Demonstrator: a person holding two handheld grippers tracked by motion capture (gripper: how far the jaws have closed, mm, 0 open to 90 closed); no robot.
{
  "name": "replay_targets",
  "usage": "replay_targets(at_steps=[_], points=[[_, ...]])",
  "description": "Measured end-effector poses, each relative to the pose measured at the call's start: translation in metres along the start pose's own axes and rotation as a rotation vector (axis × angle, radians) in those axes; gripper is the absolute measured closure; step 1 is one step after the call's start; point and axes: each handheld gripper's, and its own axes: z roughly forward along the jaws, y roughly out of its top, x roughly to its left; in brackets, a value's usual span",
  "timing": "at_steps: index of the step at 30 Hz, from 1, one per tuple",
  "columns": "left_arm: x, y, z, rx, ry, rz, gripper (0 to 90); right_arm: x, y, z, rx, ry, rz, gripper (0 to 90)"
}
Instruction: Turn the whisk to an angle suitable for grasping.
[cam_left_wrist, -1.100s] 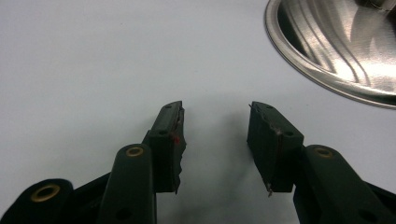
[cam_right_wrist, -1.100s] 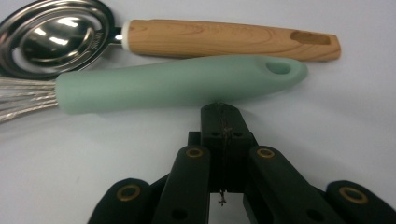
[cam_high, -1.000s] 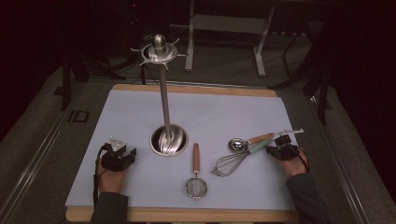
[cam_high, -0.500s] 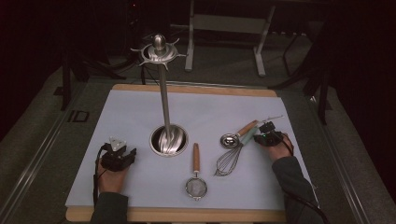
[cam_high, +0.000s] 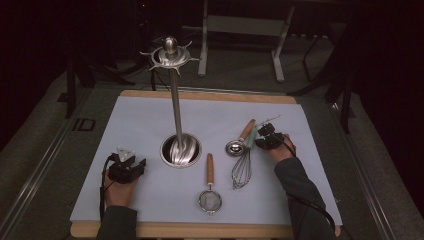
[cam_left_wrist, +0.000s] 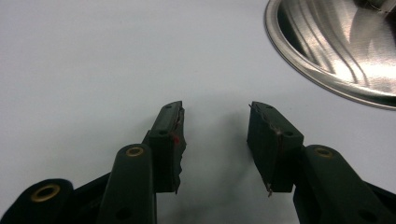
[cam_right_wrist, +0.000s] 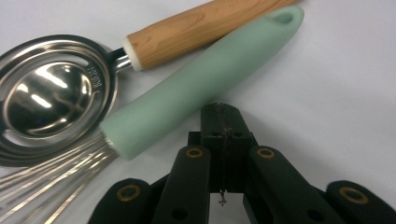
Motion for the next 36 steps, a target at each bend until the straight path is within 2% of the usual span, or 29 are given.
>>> replay_targets(at_steps=[6,8,19,21,25,27,33,36], points=[[0.000,0.000,0.000,0.001,-0.003,-0.002,56.2,0.014,0.014,0.007,0.010,0.026,-0.034,90.0],[0.000,0.000,0.000,0.002,-0.003,-0.002,56.2,0.023,0.021,0.010,0.019,0.034,-0.053,89.9],[0.001,0.000,0.000,0.002,-0.006,-0.005,56.2,0.042,0.035,0.015,0.035,0.076,-0.118,89.2],[0.001,0.000,0.000,0.002,-0.006,-0.005,56.2,0.041,0.037,0.012,0.022,0.078,-0.097,85.4],[0.001,0.000,0.000,0.002,-0.006,-0.005,56.2,0.037,0.043,0.002,-0.055,0.133,0.025,73.6],[0.001,0.000,0.000,0.002,-0.006,-0.005,56.2,0.038,0.045,0.001,-0.072,0.160,0.051,69.3],[0.001,0.000,0.000,0.002,-0.006,-0.005,56.2,0.044,0.048,0.009,-0.041,0.176,0.107,65.0],[0.001,0.000,0.000,0.002,-0.007,-0.006,56.2,0.046,0.048,0.015,-0.008,0.166,0.143,60.1]])
